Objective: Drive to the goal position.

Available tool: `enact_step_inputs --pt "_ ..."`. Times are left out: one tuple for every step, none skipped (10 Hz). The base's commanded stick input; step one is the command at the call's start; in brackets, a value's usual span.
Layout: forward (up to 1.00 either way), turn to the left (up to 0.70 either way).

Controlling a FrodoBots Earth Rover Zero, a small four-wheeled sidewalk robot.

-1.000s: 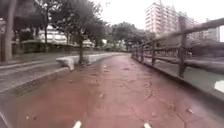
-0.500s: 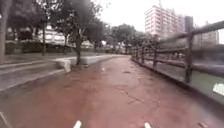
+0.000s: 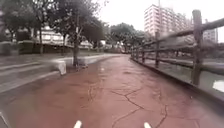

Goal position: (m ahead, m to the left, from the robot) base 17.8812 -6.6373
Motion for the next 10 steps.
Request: enact_step_inputs --pt "0.50 0.00" --pt "0.50 0.00" --pt "0.50 0.00" --pt "0.50 0.02" --pt "0.50 0.08" --pt "0.50 0.00" --pt "0.50 0.09" --pt "0.50 0.36" --pt "0.50 0.50" --pt "0.50 0.34"
